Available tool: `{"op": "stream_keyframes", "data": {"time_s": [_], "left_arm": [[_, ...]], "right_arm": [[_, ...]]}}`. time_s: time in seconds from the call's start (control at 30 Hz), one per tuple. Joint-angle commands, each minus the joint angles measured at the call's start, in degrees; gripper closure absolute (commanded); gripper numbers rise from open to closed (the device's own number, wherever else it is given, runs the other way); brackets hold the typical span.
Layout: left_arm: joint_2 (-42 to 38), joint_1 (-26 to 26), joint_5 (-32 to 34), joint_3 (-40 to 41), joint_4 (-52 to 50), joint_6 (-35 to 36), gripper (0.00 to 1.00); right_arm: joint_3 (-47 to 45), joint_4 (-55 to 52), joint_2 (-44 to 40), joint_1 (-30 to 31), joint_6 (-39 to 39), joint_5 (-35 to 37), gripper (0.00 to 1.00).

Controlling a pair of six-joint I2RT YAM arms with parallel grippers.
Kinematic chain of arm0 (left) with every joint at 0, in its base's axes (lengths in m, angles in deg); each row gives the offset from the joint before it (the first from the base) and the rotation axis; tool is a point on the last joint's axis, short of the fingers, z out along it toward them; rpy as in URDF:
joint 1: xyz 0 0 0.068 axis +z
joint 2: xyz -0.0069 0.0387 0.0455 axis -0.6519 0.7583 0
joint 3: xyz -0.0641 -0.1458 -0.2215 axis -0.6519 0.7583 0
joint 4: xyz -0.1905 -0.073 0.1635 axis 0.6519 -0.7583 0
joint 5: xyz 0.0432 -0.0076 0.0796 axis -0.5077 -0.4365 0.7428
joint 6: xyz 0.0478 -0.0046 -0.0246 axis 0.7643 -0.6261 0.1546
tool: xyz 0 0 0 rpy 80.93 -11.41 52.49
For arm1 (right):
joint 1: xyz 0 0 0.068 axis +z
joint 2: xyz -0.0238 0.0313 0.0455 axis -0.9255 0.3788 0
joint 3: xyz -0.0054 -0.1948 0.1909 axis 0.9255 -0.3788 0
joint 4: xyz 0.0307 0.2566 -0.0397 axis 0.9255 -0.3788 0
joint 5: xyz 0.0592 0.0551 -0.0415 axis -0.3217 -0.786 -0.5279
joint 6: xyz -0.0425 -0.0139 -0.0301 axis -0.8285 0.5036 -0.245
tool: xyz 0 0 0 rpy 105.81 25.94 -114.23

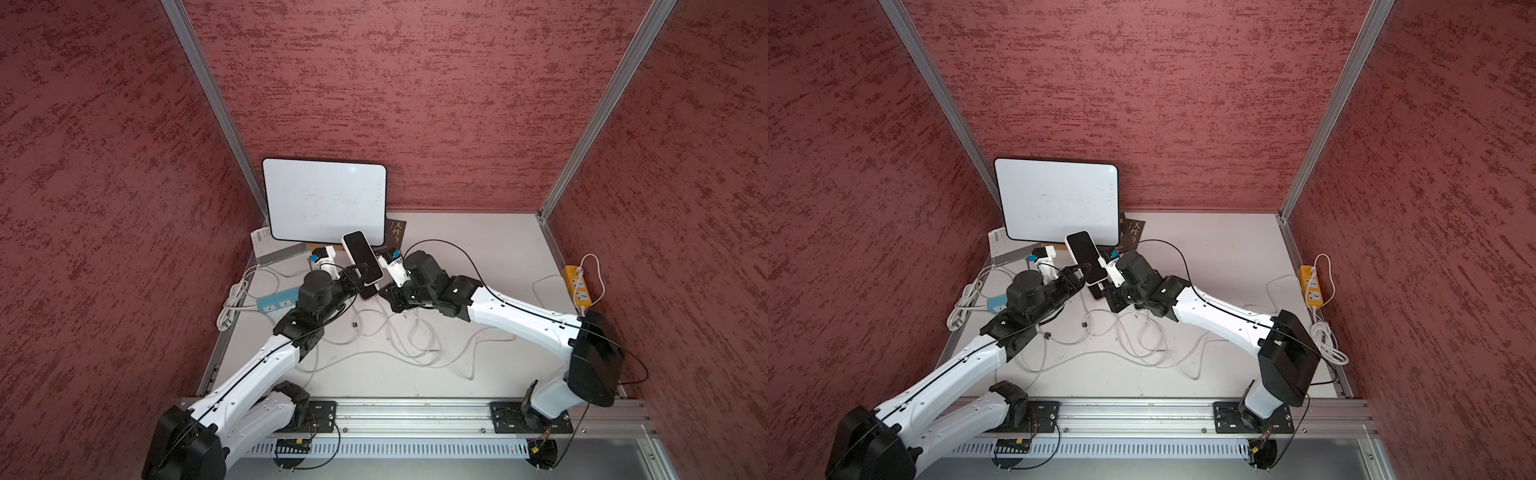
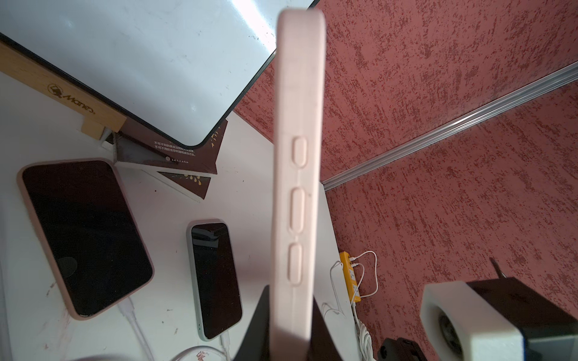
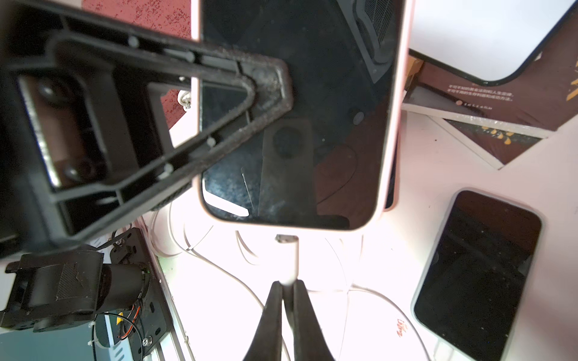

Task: Plug the charging cable into the phone
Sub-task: Insert the charging cable into the phone.

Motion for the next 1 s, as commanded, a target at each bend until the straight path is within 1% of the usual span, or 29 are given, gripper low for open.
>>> {"op": "stream_keyframes", "data": {"time_s": [0.0, 0.43, 0.97], "left_arm": [[-0.07, -0.63, -1.43, -0.35, 2.98, 1.95, 1.00], [0.01, -0.82, -0.87, 0.71, 3.14, 2.24, 1.00], [1.02, -1.61, 0.16, 1.46, 3.82, 2.25, 1.00]], "right_arm": [[3.19, 2.48, 0.13, -0.64, 0.63, 1.37, 1.00], [1.36, 3.92, -2.55, -0.64, 1.49, 1.91, 1.00], [2.50, 6.36, -1.74, -0.64, 3.33, -0.26, 1.00]]}}
